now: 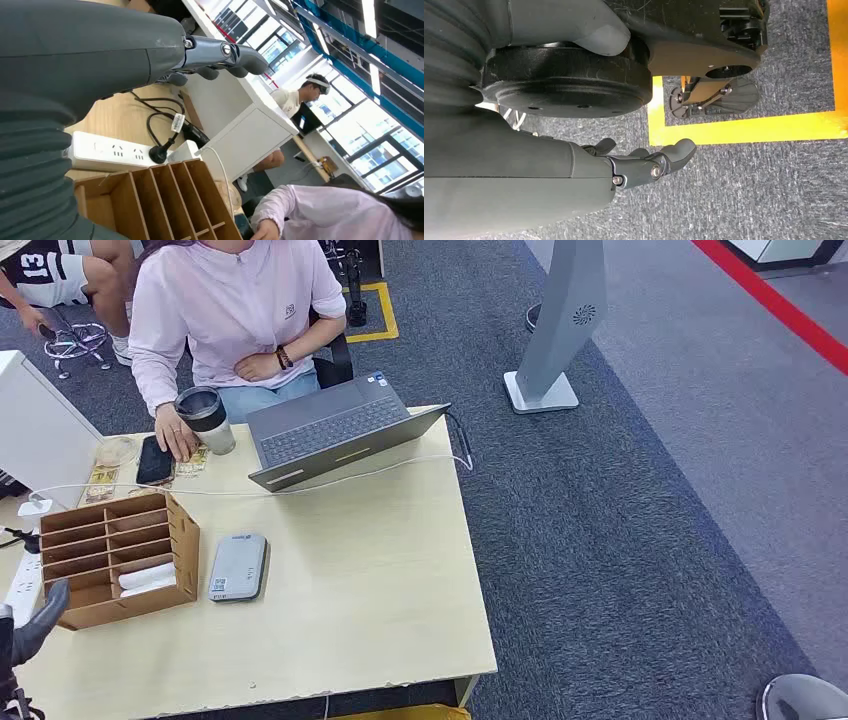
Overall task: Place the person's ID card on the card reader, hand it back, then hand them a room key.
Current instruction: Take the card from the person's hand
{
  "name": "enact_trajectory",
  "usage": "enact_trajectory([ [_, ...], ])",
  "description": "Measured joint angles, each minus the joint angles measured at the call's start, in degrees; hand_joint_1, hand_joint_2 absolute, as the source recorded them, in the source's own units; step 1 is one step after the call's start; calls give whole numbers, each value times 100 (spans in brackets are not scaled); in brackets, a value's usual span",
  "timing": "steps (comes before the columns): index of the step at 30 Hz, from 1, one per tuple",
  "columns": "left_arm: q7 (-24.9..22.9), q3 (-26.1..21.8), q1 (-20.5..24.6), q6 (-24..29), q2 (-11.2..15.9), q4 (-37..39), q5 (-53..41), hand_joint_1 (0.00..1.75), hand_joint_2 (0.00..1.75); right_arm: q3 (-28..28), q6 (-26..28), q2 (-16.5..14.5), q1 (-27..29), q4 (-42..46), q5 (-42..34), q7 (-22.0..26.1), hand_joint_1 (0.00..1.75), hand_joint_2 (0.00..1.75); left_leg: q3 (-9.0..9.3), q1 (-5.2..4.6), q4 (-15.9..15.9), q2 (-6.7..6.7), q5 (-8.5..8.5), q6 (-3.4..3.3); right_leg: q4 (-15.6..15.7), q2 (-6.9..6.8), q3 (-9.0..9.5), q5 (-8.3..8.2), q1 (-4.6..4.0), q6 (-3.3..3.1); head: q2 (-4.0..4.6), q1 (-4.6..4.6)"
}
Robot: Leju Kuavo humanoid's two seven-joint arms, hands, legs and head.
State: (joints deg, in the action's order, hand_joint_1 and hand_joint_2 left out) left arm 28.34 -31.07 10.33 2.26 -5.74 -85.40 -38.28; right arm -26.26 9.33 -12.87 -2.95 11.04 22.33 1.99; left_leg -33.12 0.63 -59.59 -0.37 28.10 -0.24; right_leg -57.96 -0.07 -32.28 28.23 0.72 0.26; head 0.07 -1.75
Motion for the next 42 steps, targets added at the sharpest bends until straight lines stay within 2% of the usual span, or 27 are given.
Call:
enact_trajectory([
  [4, -172, 245, 190, 324, 83, 228, -358, 0, 175, 11, 0, 0, -2, 0, 73, -46, 0, 175, 0, 0, -1, 0, -1, 0, 0, 0, 0, -1, 0, 0, 0, 0],
  [26, -1396, 2083, 1653, 2856, 729, 2119, -2917, 0, 175, 167, 69, 7, -41, 0, 691, -461, 0, 175, -2, 0, -3, 0, -5, -4, -1, 0, 0, -5, 0, 0, 0, -1],
  [33, -1792, 2506, 1967, 3582, 880, 2627, -3680, 0, 175, 252, 125, 12, -64, 0, 934, -620, 0, 175, -2, 0, -3, 0, -6, -4, -2, 0, 0, -5, 0, 0, 0, 0],
  [37, -1825, 2644, 2022, 3632, 928, 2774, -3768, 175, 175, 279, 136, 16, -67, 0, 964, -624, 0, 175, -2, 0, -3, 0, -6, -4, -2, 0, 0, -5, 0, 0, 0, 0],
  [42, -1785, 2729, 2034, 3584, 939, 2851, -3651, 175, 175, 287, 130, 17, -66, 0, 976, -575, 0, 175, -3, 0, -3, 0, -6, -4, -2, 1, 0, -5, 0, 0, 0, 0],
])
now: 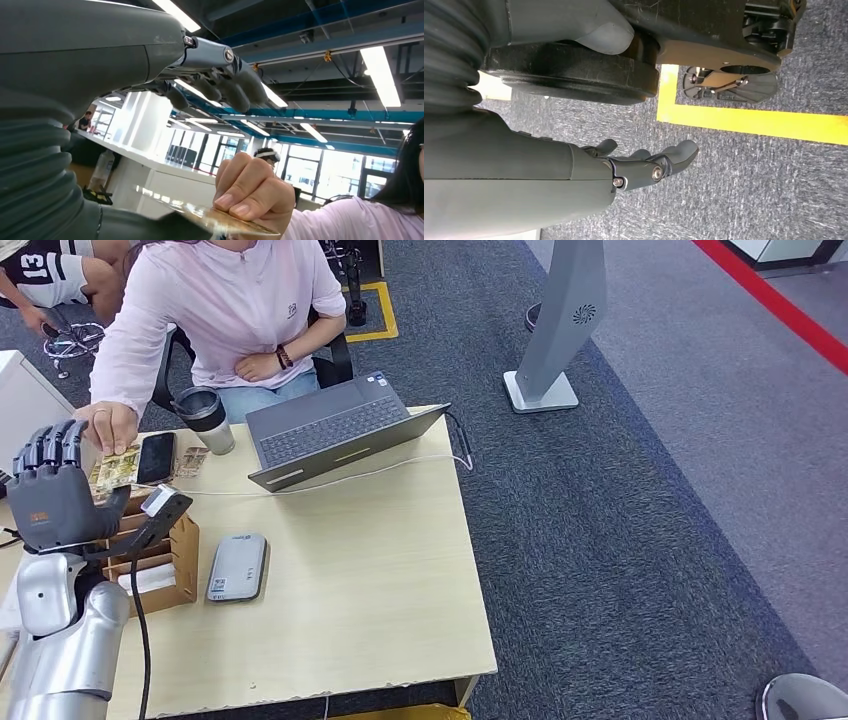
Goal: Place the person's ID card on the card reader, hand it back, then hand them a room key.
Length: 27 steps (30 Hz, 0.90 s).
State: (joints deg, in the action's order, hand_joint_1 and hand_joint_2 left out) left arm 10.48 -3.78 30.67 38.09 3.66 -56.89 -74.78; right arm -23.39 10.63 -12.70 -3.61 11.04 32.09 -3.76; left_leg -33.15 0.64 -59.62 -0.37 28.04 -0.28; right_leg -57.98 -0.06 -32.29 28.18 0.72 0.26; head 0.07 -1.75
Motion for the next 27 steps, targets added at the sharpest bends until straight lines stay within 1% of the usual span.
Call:
enact_trajectory([
  [6, 1, 92, -2, -39, -2, 1, -1, 175, 175, 0, -19, 0, 1, 0, 1, 47, 0, 175, -2, 0, 0, 0, 0, 0, 0, 0, 0, 0, 0, 0, 0, 0],
  [21, 5, 134, -72, -34, 4, 1, 16, 175, 175, 0, -37, 0, 1, 0, 59, 49, 0, 175, -2, 0, 0, 1, 0, 0, 0, -1, 0, 0, 0, 0, 0, 0],
  [24, 56, 193, -228, -85, -20, -3, 22, 175, 175, 0, -148, 11, 1, 0, 85, 73, 0, 175, -1, -2, 0, 0, 0, 0, 0, 0, 0, 0, 0, 0, 0, 1],
  [27, 63, 298, -511, -89, -75, -10, -34, 175, 175, 0, -270, 46, 1, 0, 103, 90, 0, 175, -3, -2, 0, 1, 0, 0, 1, -1, 0, 0, 0, 0, 0, 0],
])
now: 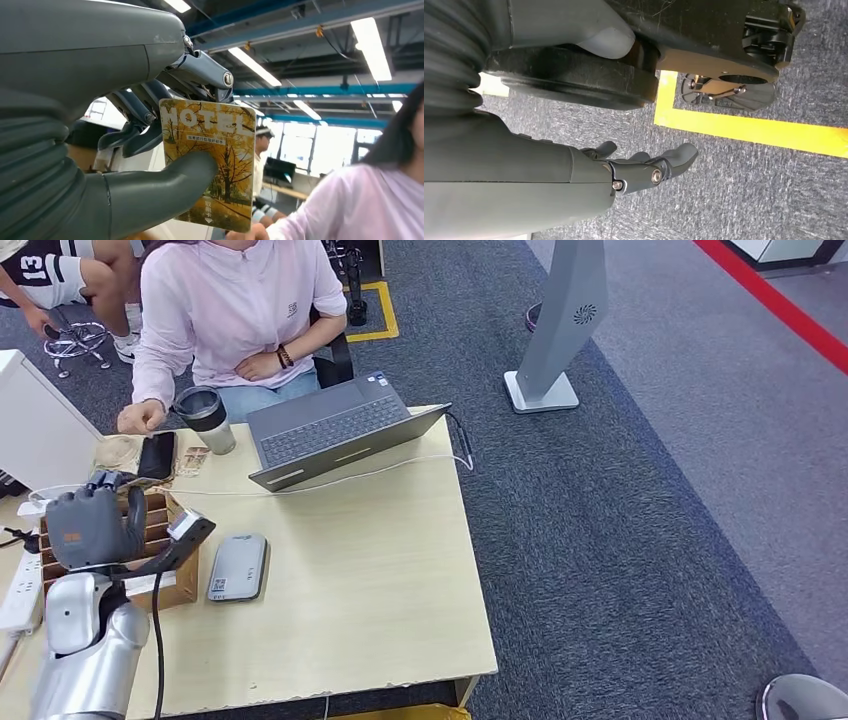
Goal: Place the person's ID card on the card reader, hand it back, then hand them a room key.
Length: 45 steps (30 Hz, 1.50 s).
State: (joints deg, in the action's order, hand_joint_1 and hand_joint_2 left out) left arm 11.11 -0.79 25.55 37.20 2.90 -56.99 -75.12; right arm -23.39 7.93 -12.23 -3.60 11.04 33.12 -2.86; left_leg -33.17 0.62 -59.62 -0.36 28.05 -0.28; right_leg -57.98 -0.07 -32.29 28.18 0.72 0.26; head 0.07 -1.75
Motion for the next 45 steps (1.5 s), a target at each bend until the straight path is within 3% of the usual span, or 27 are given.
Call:
enact_trajectory([
  [12, -89, 132, -716, -37, -128, 50, -87, 175, 175, 0, -1, 21, 0, 0, 112, 1, 0, 175, -1, 1, 0, 0, 0, 0, 1, 0, -1, 0, 0, 0, 0, 0],
  [27, -96, 173, -754, -113, -184, 165, -161, 175, 175, 0, -10, 21, -1, 0, 156, 17, 0, 175, -1, 1, 0, 0, 0, 0, 1, -1, -1, 0, 0, 0, 0, -1],
  [45, -495, 564, -835, -380, -447, 688, -734, 175, 175, -276, -369, -28, -2, -2, -270, 216, 0, 175, -1, 0, 0, 1, 0, 0, 1, -2, -1, 0, 0, 0, 0, 4],
])
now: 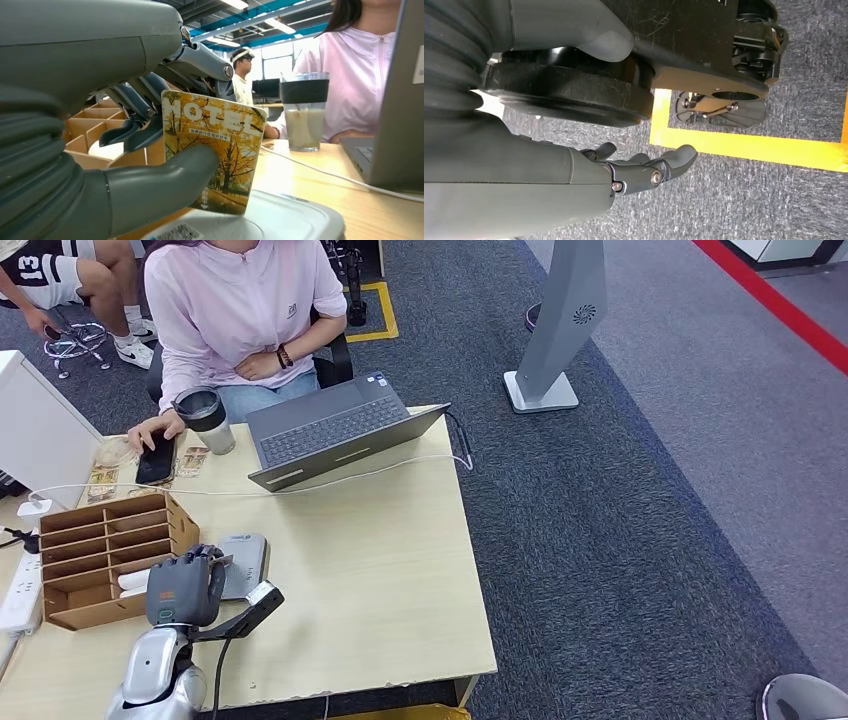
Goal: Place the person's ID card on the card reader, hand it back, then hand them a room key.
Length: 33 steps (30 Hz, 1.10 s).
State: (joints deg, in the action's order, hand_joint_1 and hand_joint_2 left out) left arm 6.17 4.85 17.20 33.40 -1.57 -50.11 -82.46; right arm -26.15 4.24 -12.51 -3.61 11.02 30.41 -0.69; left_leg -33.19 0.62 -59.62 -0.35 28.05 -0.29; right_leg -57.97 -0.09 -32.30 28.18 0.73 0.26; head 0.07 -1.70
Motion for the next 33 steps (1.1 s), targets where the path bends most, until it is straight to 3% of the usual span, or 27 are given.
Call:
enact_trajectory([
  [10, -98, 146, 2, -28, -147, 176, -107, 175, 175, -61, 95, -68, 0, -1, 20, 2, 0, 175, 2, 0, 0, 0, -1, 0, 0, 0, 2, -1, 0, 1, 0, 1],
  [21, -95, 193, 24, 190, -123, 206, -44, 175, 175, -86, 101, -69, 0, -1, 74, 1, 0, 175, 2, 0, 0, 0, -2, -1, 0, 0, 3, -2, 0, 2, 0, 0],
  [25, -4, 187, 135, 214, 43, -126, 254, 175, 175, -131, 149, -69, 1, -1, 152, -13, 0, 175, 1, 3, 0, 0, -6, 1, -1, 0, 1, -4, -1, 0, 0, -1],
  [33, 305, -26, 839, 282, 604, -847, 660, 175, 175, -161, 187, -69, 1, -1, 261, 4, 0, 175, 1, 4, 1, 2, -13, 8, -8, -1, 1, -6, -3, -3, 0, 1],
])
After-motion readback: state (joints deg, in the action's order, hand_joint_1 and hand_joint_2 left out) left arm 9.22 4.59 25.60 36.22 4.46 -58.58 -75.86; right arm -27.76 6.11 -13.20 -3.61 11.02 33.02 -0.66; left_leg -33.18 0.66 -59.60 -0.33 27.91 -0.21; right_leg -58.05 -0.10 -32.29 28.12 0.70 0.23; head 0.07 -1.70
